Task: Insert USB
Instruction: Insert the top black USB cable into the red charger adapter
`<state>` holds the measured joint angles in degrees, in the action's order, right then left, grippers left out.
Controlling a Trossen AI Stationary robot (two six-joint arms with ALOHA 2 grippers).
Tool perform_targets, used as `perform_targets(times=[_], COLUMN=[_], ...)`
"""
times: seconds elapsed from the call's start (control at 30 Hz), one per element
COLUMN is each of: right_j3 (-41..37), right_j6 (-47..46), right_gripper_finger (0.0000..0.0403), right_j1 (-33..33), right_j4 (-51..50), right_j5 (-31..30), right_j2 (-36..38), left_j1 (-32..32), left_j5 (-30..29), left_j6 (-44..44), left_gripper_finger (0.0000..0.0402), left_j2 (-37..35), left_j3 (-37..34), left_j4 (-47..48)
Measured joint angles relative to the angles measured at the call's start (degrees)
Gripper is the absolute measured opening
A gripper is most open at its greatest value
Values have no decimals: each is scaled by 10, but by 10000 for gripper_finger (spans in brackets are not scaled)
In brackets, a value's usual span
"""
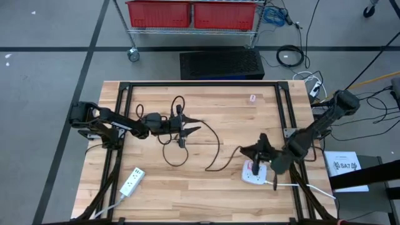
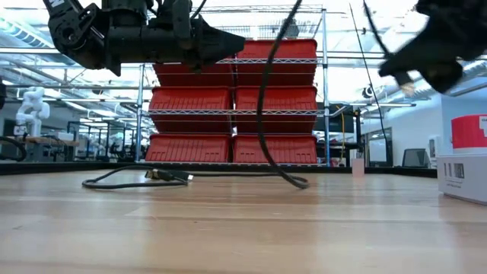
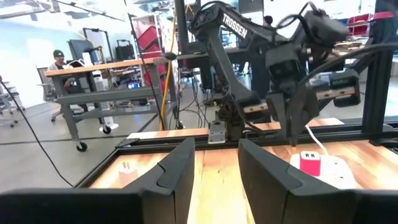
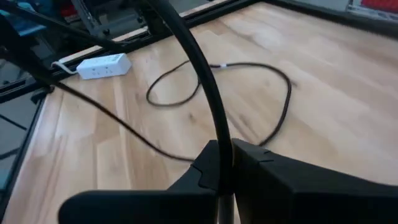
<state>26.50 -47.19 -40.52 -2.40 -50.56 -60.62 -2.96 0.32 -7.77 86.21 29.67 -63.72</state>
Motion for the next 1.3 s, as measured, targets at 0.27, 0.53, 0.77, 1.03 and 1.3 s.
perform_targets(times=[0.27, 0.53, 0.77, 1.03, 1.3], right_j3=[-47, -57, -57, -55, -56], right_j6=[-125, -169, -181, -183, -180], right_gripper_finger=[0, 0, 0, 0, 0], right_j1=[-108, -157, -156, -161, -200], right_j4=[4, 2, 1, 11, 11], right_j5=[-78, -100, -95, -72, -83], right_j2=[0, -20, -42, -57, -57], left_j1=[0, 0, 0, 0, 0], left_j5=[0, -2, -1, -1, -1], left_j6=[9, 14, 14, 14, 14], left_gripper_finger=[131, 131, 131, 131, 131], left_j2=[0, 0, 0, 0, 0], left_j3=[0, 0, 0, 0, 0], left_j4=[0, 0, 2, 2, 2])
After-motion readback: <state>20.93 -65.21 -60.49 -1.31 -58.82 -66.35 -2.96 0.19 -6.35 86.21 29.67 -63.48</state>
